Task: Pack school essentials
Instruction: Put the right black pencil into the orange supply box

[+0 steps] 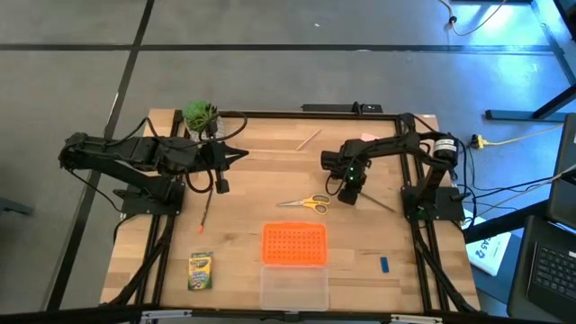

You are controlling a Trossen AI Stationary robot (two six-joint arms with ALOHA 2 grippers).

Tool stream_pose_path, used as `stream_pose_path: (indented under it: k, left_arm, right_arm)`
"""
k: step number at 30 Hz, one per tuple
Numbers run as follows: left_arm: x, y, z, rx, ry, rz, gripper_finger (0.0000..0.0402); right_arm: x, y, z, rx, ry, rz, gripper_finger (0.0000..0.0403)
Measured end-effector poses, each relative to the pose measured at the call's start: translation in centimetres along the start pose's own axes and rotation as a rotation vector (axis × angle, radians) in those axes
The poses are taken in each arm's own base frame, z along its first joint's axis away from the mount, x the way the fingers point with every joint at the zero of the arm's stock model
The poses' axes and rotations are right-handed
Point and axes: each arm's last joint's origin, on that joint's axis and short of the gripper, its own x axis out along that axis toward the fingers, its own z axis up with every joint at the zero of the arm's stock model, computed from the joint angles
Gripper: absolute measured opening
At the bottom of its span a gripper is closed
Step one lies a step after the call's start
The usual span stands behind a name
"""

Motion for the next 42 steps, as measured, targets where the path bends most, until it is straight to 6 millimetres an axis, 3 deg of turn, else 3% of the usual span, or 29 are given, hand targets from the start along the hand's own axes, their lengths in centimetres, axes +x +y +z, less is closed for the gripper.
stream_pose_path:
  k: [11, 20, 32, 42]
  left_arm:
    - [0.1, -0.1, -0.2, 0.011, 0.020, -0.002, 0.0000]
    - [0.9, -0.8, -0.7, 0.044, 0.075, -0.064, 0.0000]
    - [0.4, -1.4, -0.5, 0.056, 0.055, -0.105, 0.0000]
    - [-1.1, -3.7, -0.2, 0.076, 0.013, -0.242, 0.0000]
  right_arm:
    - [-4.4, 1.7, 1.4, -0.037, -0.079, 0.007, 0.0042]
    - [-9.2, 4.9, 2.3, -0.151, -0.251, -0.030, 0.0042]
    - [-14.9, 12.7, 0.1, -0.250, -0.462, 0.015, 0.0042]
    - [-16.4, 17.3, -2.5, -0.186, -0.549, 0.085, 0.0041]
